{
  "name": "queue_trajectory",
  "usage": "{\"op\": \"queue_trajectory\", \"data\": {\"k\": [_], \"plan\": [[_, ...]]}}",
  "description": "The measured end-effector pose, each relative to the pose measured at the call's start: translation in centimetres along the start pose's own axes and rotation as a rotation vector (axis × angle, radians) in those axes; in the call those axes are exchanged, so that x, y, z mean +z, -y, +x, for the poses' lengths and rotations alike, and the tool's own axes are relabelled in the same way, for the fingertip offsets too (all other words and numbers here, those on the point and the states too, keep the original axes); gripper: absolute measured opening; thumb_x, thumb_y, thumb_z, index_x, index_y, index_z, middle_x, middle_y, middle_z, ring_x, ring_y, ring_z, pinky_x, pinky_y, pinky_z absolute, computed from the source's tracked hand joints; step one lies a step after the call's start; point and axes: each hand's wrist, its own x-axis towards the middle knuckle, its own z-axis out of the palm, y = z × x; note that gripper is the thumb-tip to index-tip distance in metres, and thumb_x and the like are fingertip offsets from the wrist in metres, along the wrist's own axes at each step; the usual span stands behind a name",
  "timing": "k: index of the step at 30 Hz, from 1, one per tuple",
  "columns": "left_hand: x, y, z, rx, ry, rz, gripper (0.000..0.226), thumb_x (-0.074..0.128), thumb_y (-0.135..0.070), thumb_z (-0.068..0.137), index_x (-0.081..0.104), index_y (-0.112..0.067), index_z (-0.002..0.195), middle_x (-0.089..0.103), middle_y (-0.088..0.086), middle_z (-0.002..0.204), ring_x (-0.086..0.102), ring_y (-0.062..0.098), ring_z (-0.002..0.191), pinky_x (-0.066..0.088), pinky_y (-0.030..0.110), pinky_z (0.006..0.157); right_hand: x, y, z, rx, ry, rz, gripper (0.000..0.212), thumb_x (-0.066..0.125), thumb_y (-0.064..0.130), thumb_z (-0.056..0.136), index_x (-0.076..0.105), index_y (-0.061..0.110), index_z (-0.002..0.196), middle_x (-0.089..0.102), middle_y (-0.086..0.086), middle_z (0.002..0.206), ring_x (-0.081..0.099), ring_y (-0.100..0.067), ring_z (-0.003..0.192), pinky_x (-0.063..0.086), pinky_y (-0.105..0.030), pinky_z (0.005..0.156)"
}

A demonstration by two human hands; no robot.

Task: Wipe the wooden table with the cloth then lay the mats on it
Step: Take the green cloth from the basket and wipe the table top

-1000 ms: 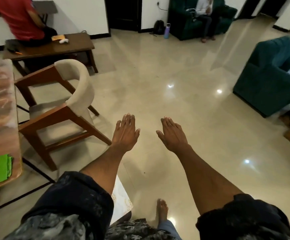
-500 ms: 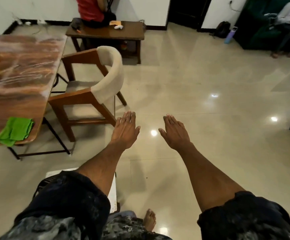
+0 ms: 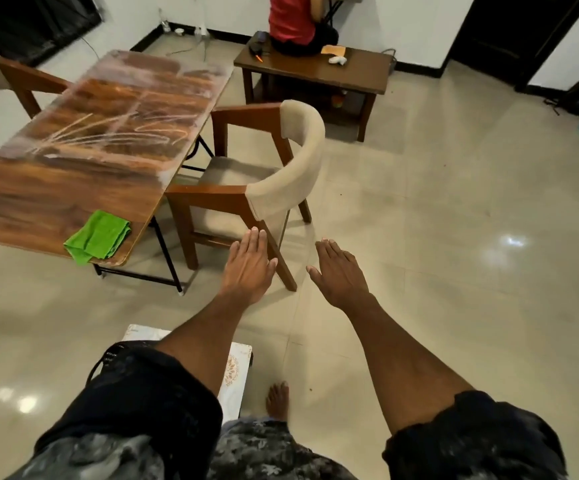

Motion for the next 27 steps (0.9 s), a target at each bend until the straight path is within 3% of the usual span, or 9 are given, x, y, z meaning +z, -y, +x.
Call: {"op": "queue_trajectory", "data": {"k": [11, 20, 27], "plan": [[-3.0, 1.7, 8.3, -0.120, -0.062, -0.056, 0.070, 0.021, -0.045, 0.115, -0.003, -0.008, 0.169, -0.004, 0.012, 0.178, -0.006, 0.025, 0.166, 0.003, 0.047, 0.134, -4.3, -0.2, 11.5, -0.150, 0.008, -0.062, 0.066, 0.035, 0.044, 0.114, 0.018, 0.008, 0.167, 0.019, -0.012, 0.177, 0.013, -0.025, 0.165, 0.018, -0.041, 0.131], [-5.0, 5.9, 15.1, -0.359, -0.133, -0.058, 0.069, 0.018, -0.044, 0.115, -0.004, -0.008, 0.169, -0.004, 0.012, 0.178, -0.005, 0.024, 0.166, 0.002, 0.045, 0.133, -6.2, 0.9, 25.0, -0.427, 0.006, -0.110, 0.066, 0.032, 0.043, 0.116, 0.013, 0.009, 0.169, 0.016, -0.010, 0.178, 0.012, -0.025, 0.166, 0.013, -0.043, 0.133], [-4.3, 8.9, 15.8, -0.603, -0.170, -0.067, 0.068, 0.020, -0.045, 0.115, 0.005, -0.006, 0.169, 0.004, 0.013, 0.178, 0.002, 0.025, 0.166, 0.007, 0.044, 0.132, -6.4, 5.1, 32.1, -0.606, 0.128, -0.065, 0.065, 0.035, 0.044, 0.114, 0.019, 0.012, 0.168, 0.020, -0.011, 0.176, 0.017, -0.027, 0.164, 0.019, -0.047, 0.133]]}}
